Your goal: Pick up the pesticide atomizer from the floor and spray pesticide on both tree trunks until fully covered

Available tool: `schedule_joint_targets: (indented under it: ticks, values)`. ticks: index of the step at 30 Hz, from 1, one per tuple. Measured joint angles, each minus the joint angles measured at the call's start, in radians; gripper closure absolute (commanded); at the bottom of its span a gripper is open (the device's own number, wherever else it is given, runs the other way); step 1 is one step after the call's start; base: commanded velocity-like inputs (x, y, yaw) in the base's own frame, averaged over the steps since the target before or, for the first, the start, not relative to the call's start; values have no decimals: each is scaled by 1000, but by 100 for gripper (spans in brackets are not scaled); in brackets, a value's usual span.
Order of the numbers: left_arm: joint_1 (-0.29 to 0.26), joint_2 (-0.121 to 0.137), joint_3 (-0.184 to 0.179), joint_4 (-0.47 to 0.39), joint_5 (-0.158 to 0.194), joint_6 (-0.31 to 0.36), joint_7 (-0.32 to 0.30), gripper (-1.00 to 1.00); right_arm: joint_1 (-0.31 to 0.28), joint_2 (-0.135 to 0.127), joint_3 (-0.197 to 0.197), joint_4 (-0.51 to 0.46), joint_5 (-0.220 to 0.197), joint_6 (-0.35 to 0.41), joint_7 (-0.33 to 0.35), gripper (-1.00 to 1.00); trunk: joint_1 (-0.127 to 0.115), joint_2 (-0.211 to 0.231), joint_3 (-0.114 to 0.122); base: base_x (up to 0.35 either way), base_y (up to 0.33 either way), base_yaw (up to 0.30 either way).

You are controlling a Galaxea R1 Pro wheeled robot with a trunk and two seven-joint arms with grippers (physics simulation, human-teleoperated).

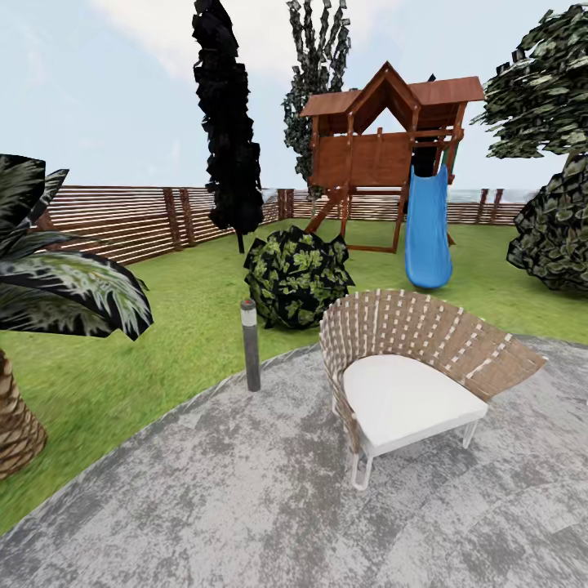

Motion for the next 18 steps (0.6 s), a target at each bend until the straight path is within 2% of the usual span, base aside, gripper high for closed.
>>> schedule_joint_targets:
  ticks: [10,18]
  values:
    - [2,-1,2,6,3,-1,-4,-100,-1,47,3,-40,3,-3,6,-100,0,0,0,0,0,0]
    - [0,-2,-2,-10,2,-8,-4,-100,-2,48,4,-52,5,-44,4,-100,0,0,0,0,0,0]
